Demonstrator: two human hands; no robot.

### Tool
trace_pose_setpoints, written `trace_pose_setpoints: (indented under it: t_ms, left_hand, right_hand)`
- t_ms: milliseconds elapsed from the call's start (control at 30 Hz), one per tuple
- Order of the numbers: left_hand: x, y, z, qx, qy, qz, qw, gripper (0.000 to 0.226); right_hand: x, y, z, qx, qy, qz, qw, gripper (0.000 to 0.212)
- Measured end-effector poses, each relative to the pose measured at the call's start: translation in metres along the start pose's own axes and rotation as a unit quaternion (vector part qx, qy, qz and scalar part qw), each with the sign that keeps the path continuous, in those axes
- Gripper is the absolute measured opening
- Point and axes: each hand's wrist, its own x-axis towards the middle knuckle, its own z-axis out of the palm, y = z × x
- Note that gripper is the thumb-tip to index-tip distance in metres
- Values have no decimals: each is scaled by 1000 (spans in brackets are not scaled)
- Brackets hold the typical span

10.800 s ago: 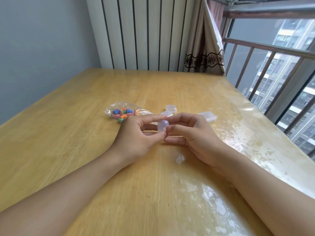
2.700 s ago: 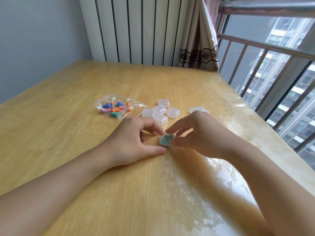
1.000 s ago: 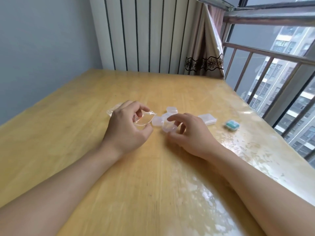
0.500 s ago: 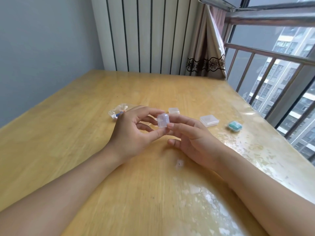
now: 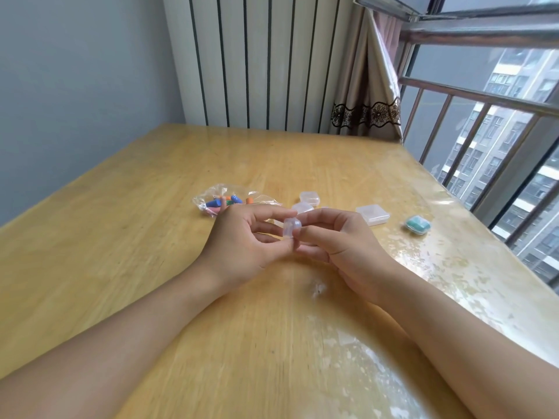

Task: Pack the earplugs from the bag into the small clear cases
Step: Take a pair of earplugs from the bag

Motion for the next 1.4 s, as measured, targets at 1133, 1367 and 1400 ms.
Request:
trace_pose_setpoints:
  t_ms: [1133,1367,1400]
  left_hand:
    - [1,-1,-6,83,-121,-48,988,10]
    - [7,0,-12,75,25,18,997,5]
    - [10,0,-16,93,67,48,992,5]
  right_hand:
    - [8,-6,-28,-220,33,-25,975,14]
    - [13,-4,-31,-219,109,-91,965,9]
    - [12,-3,-30,-222,106,-103,964,9]
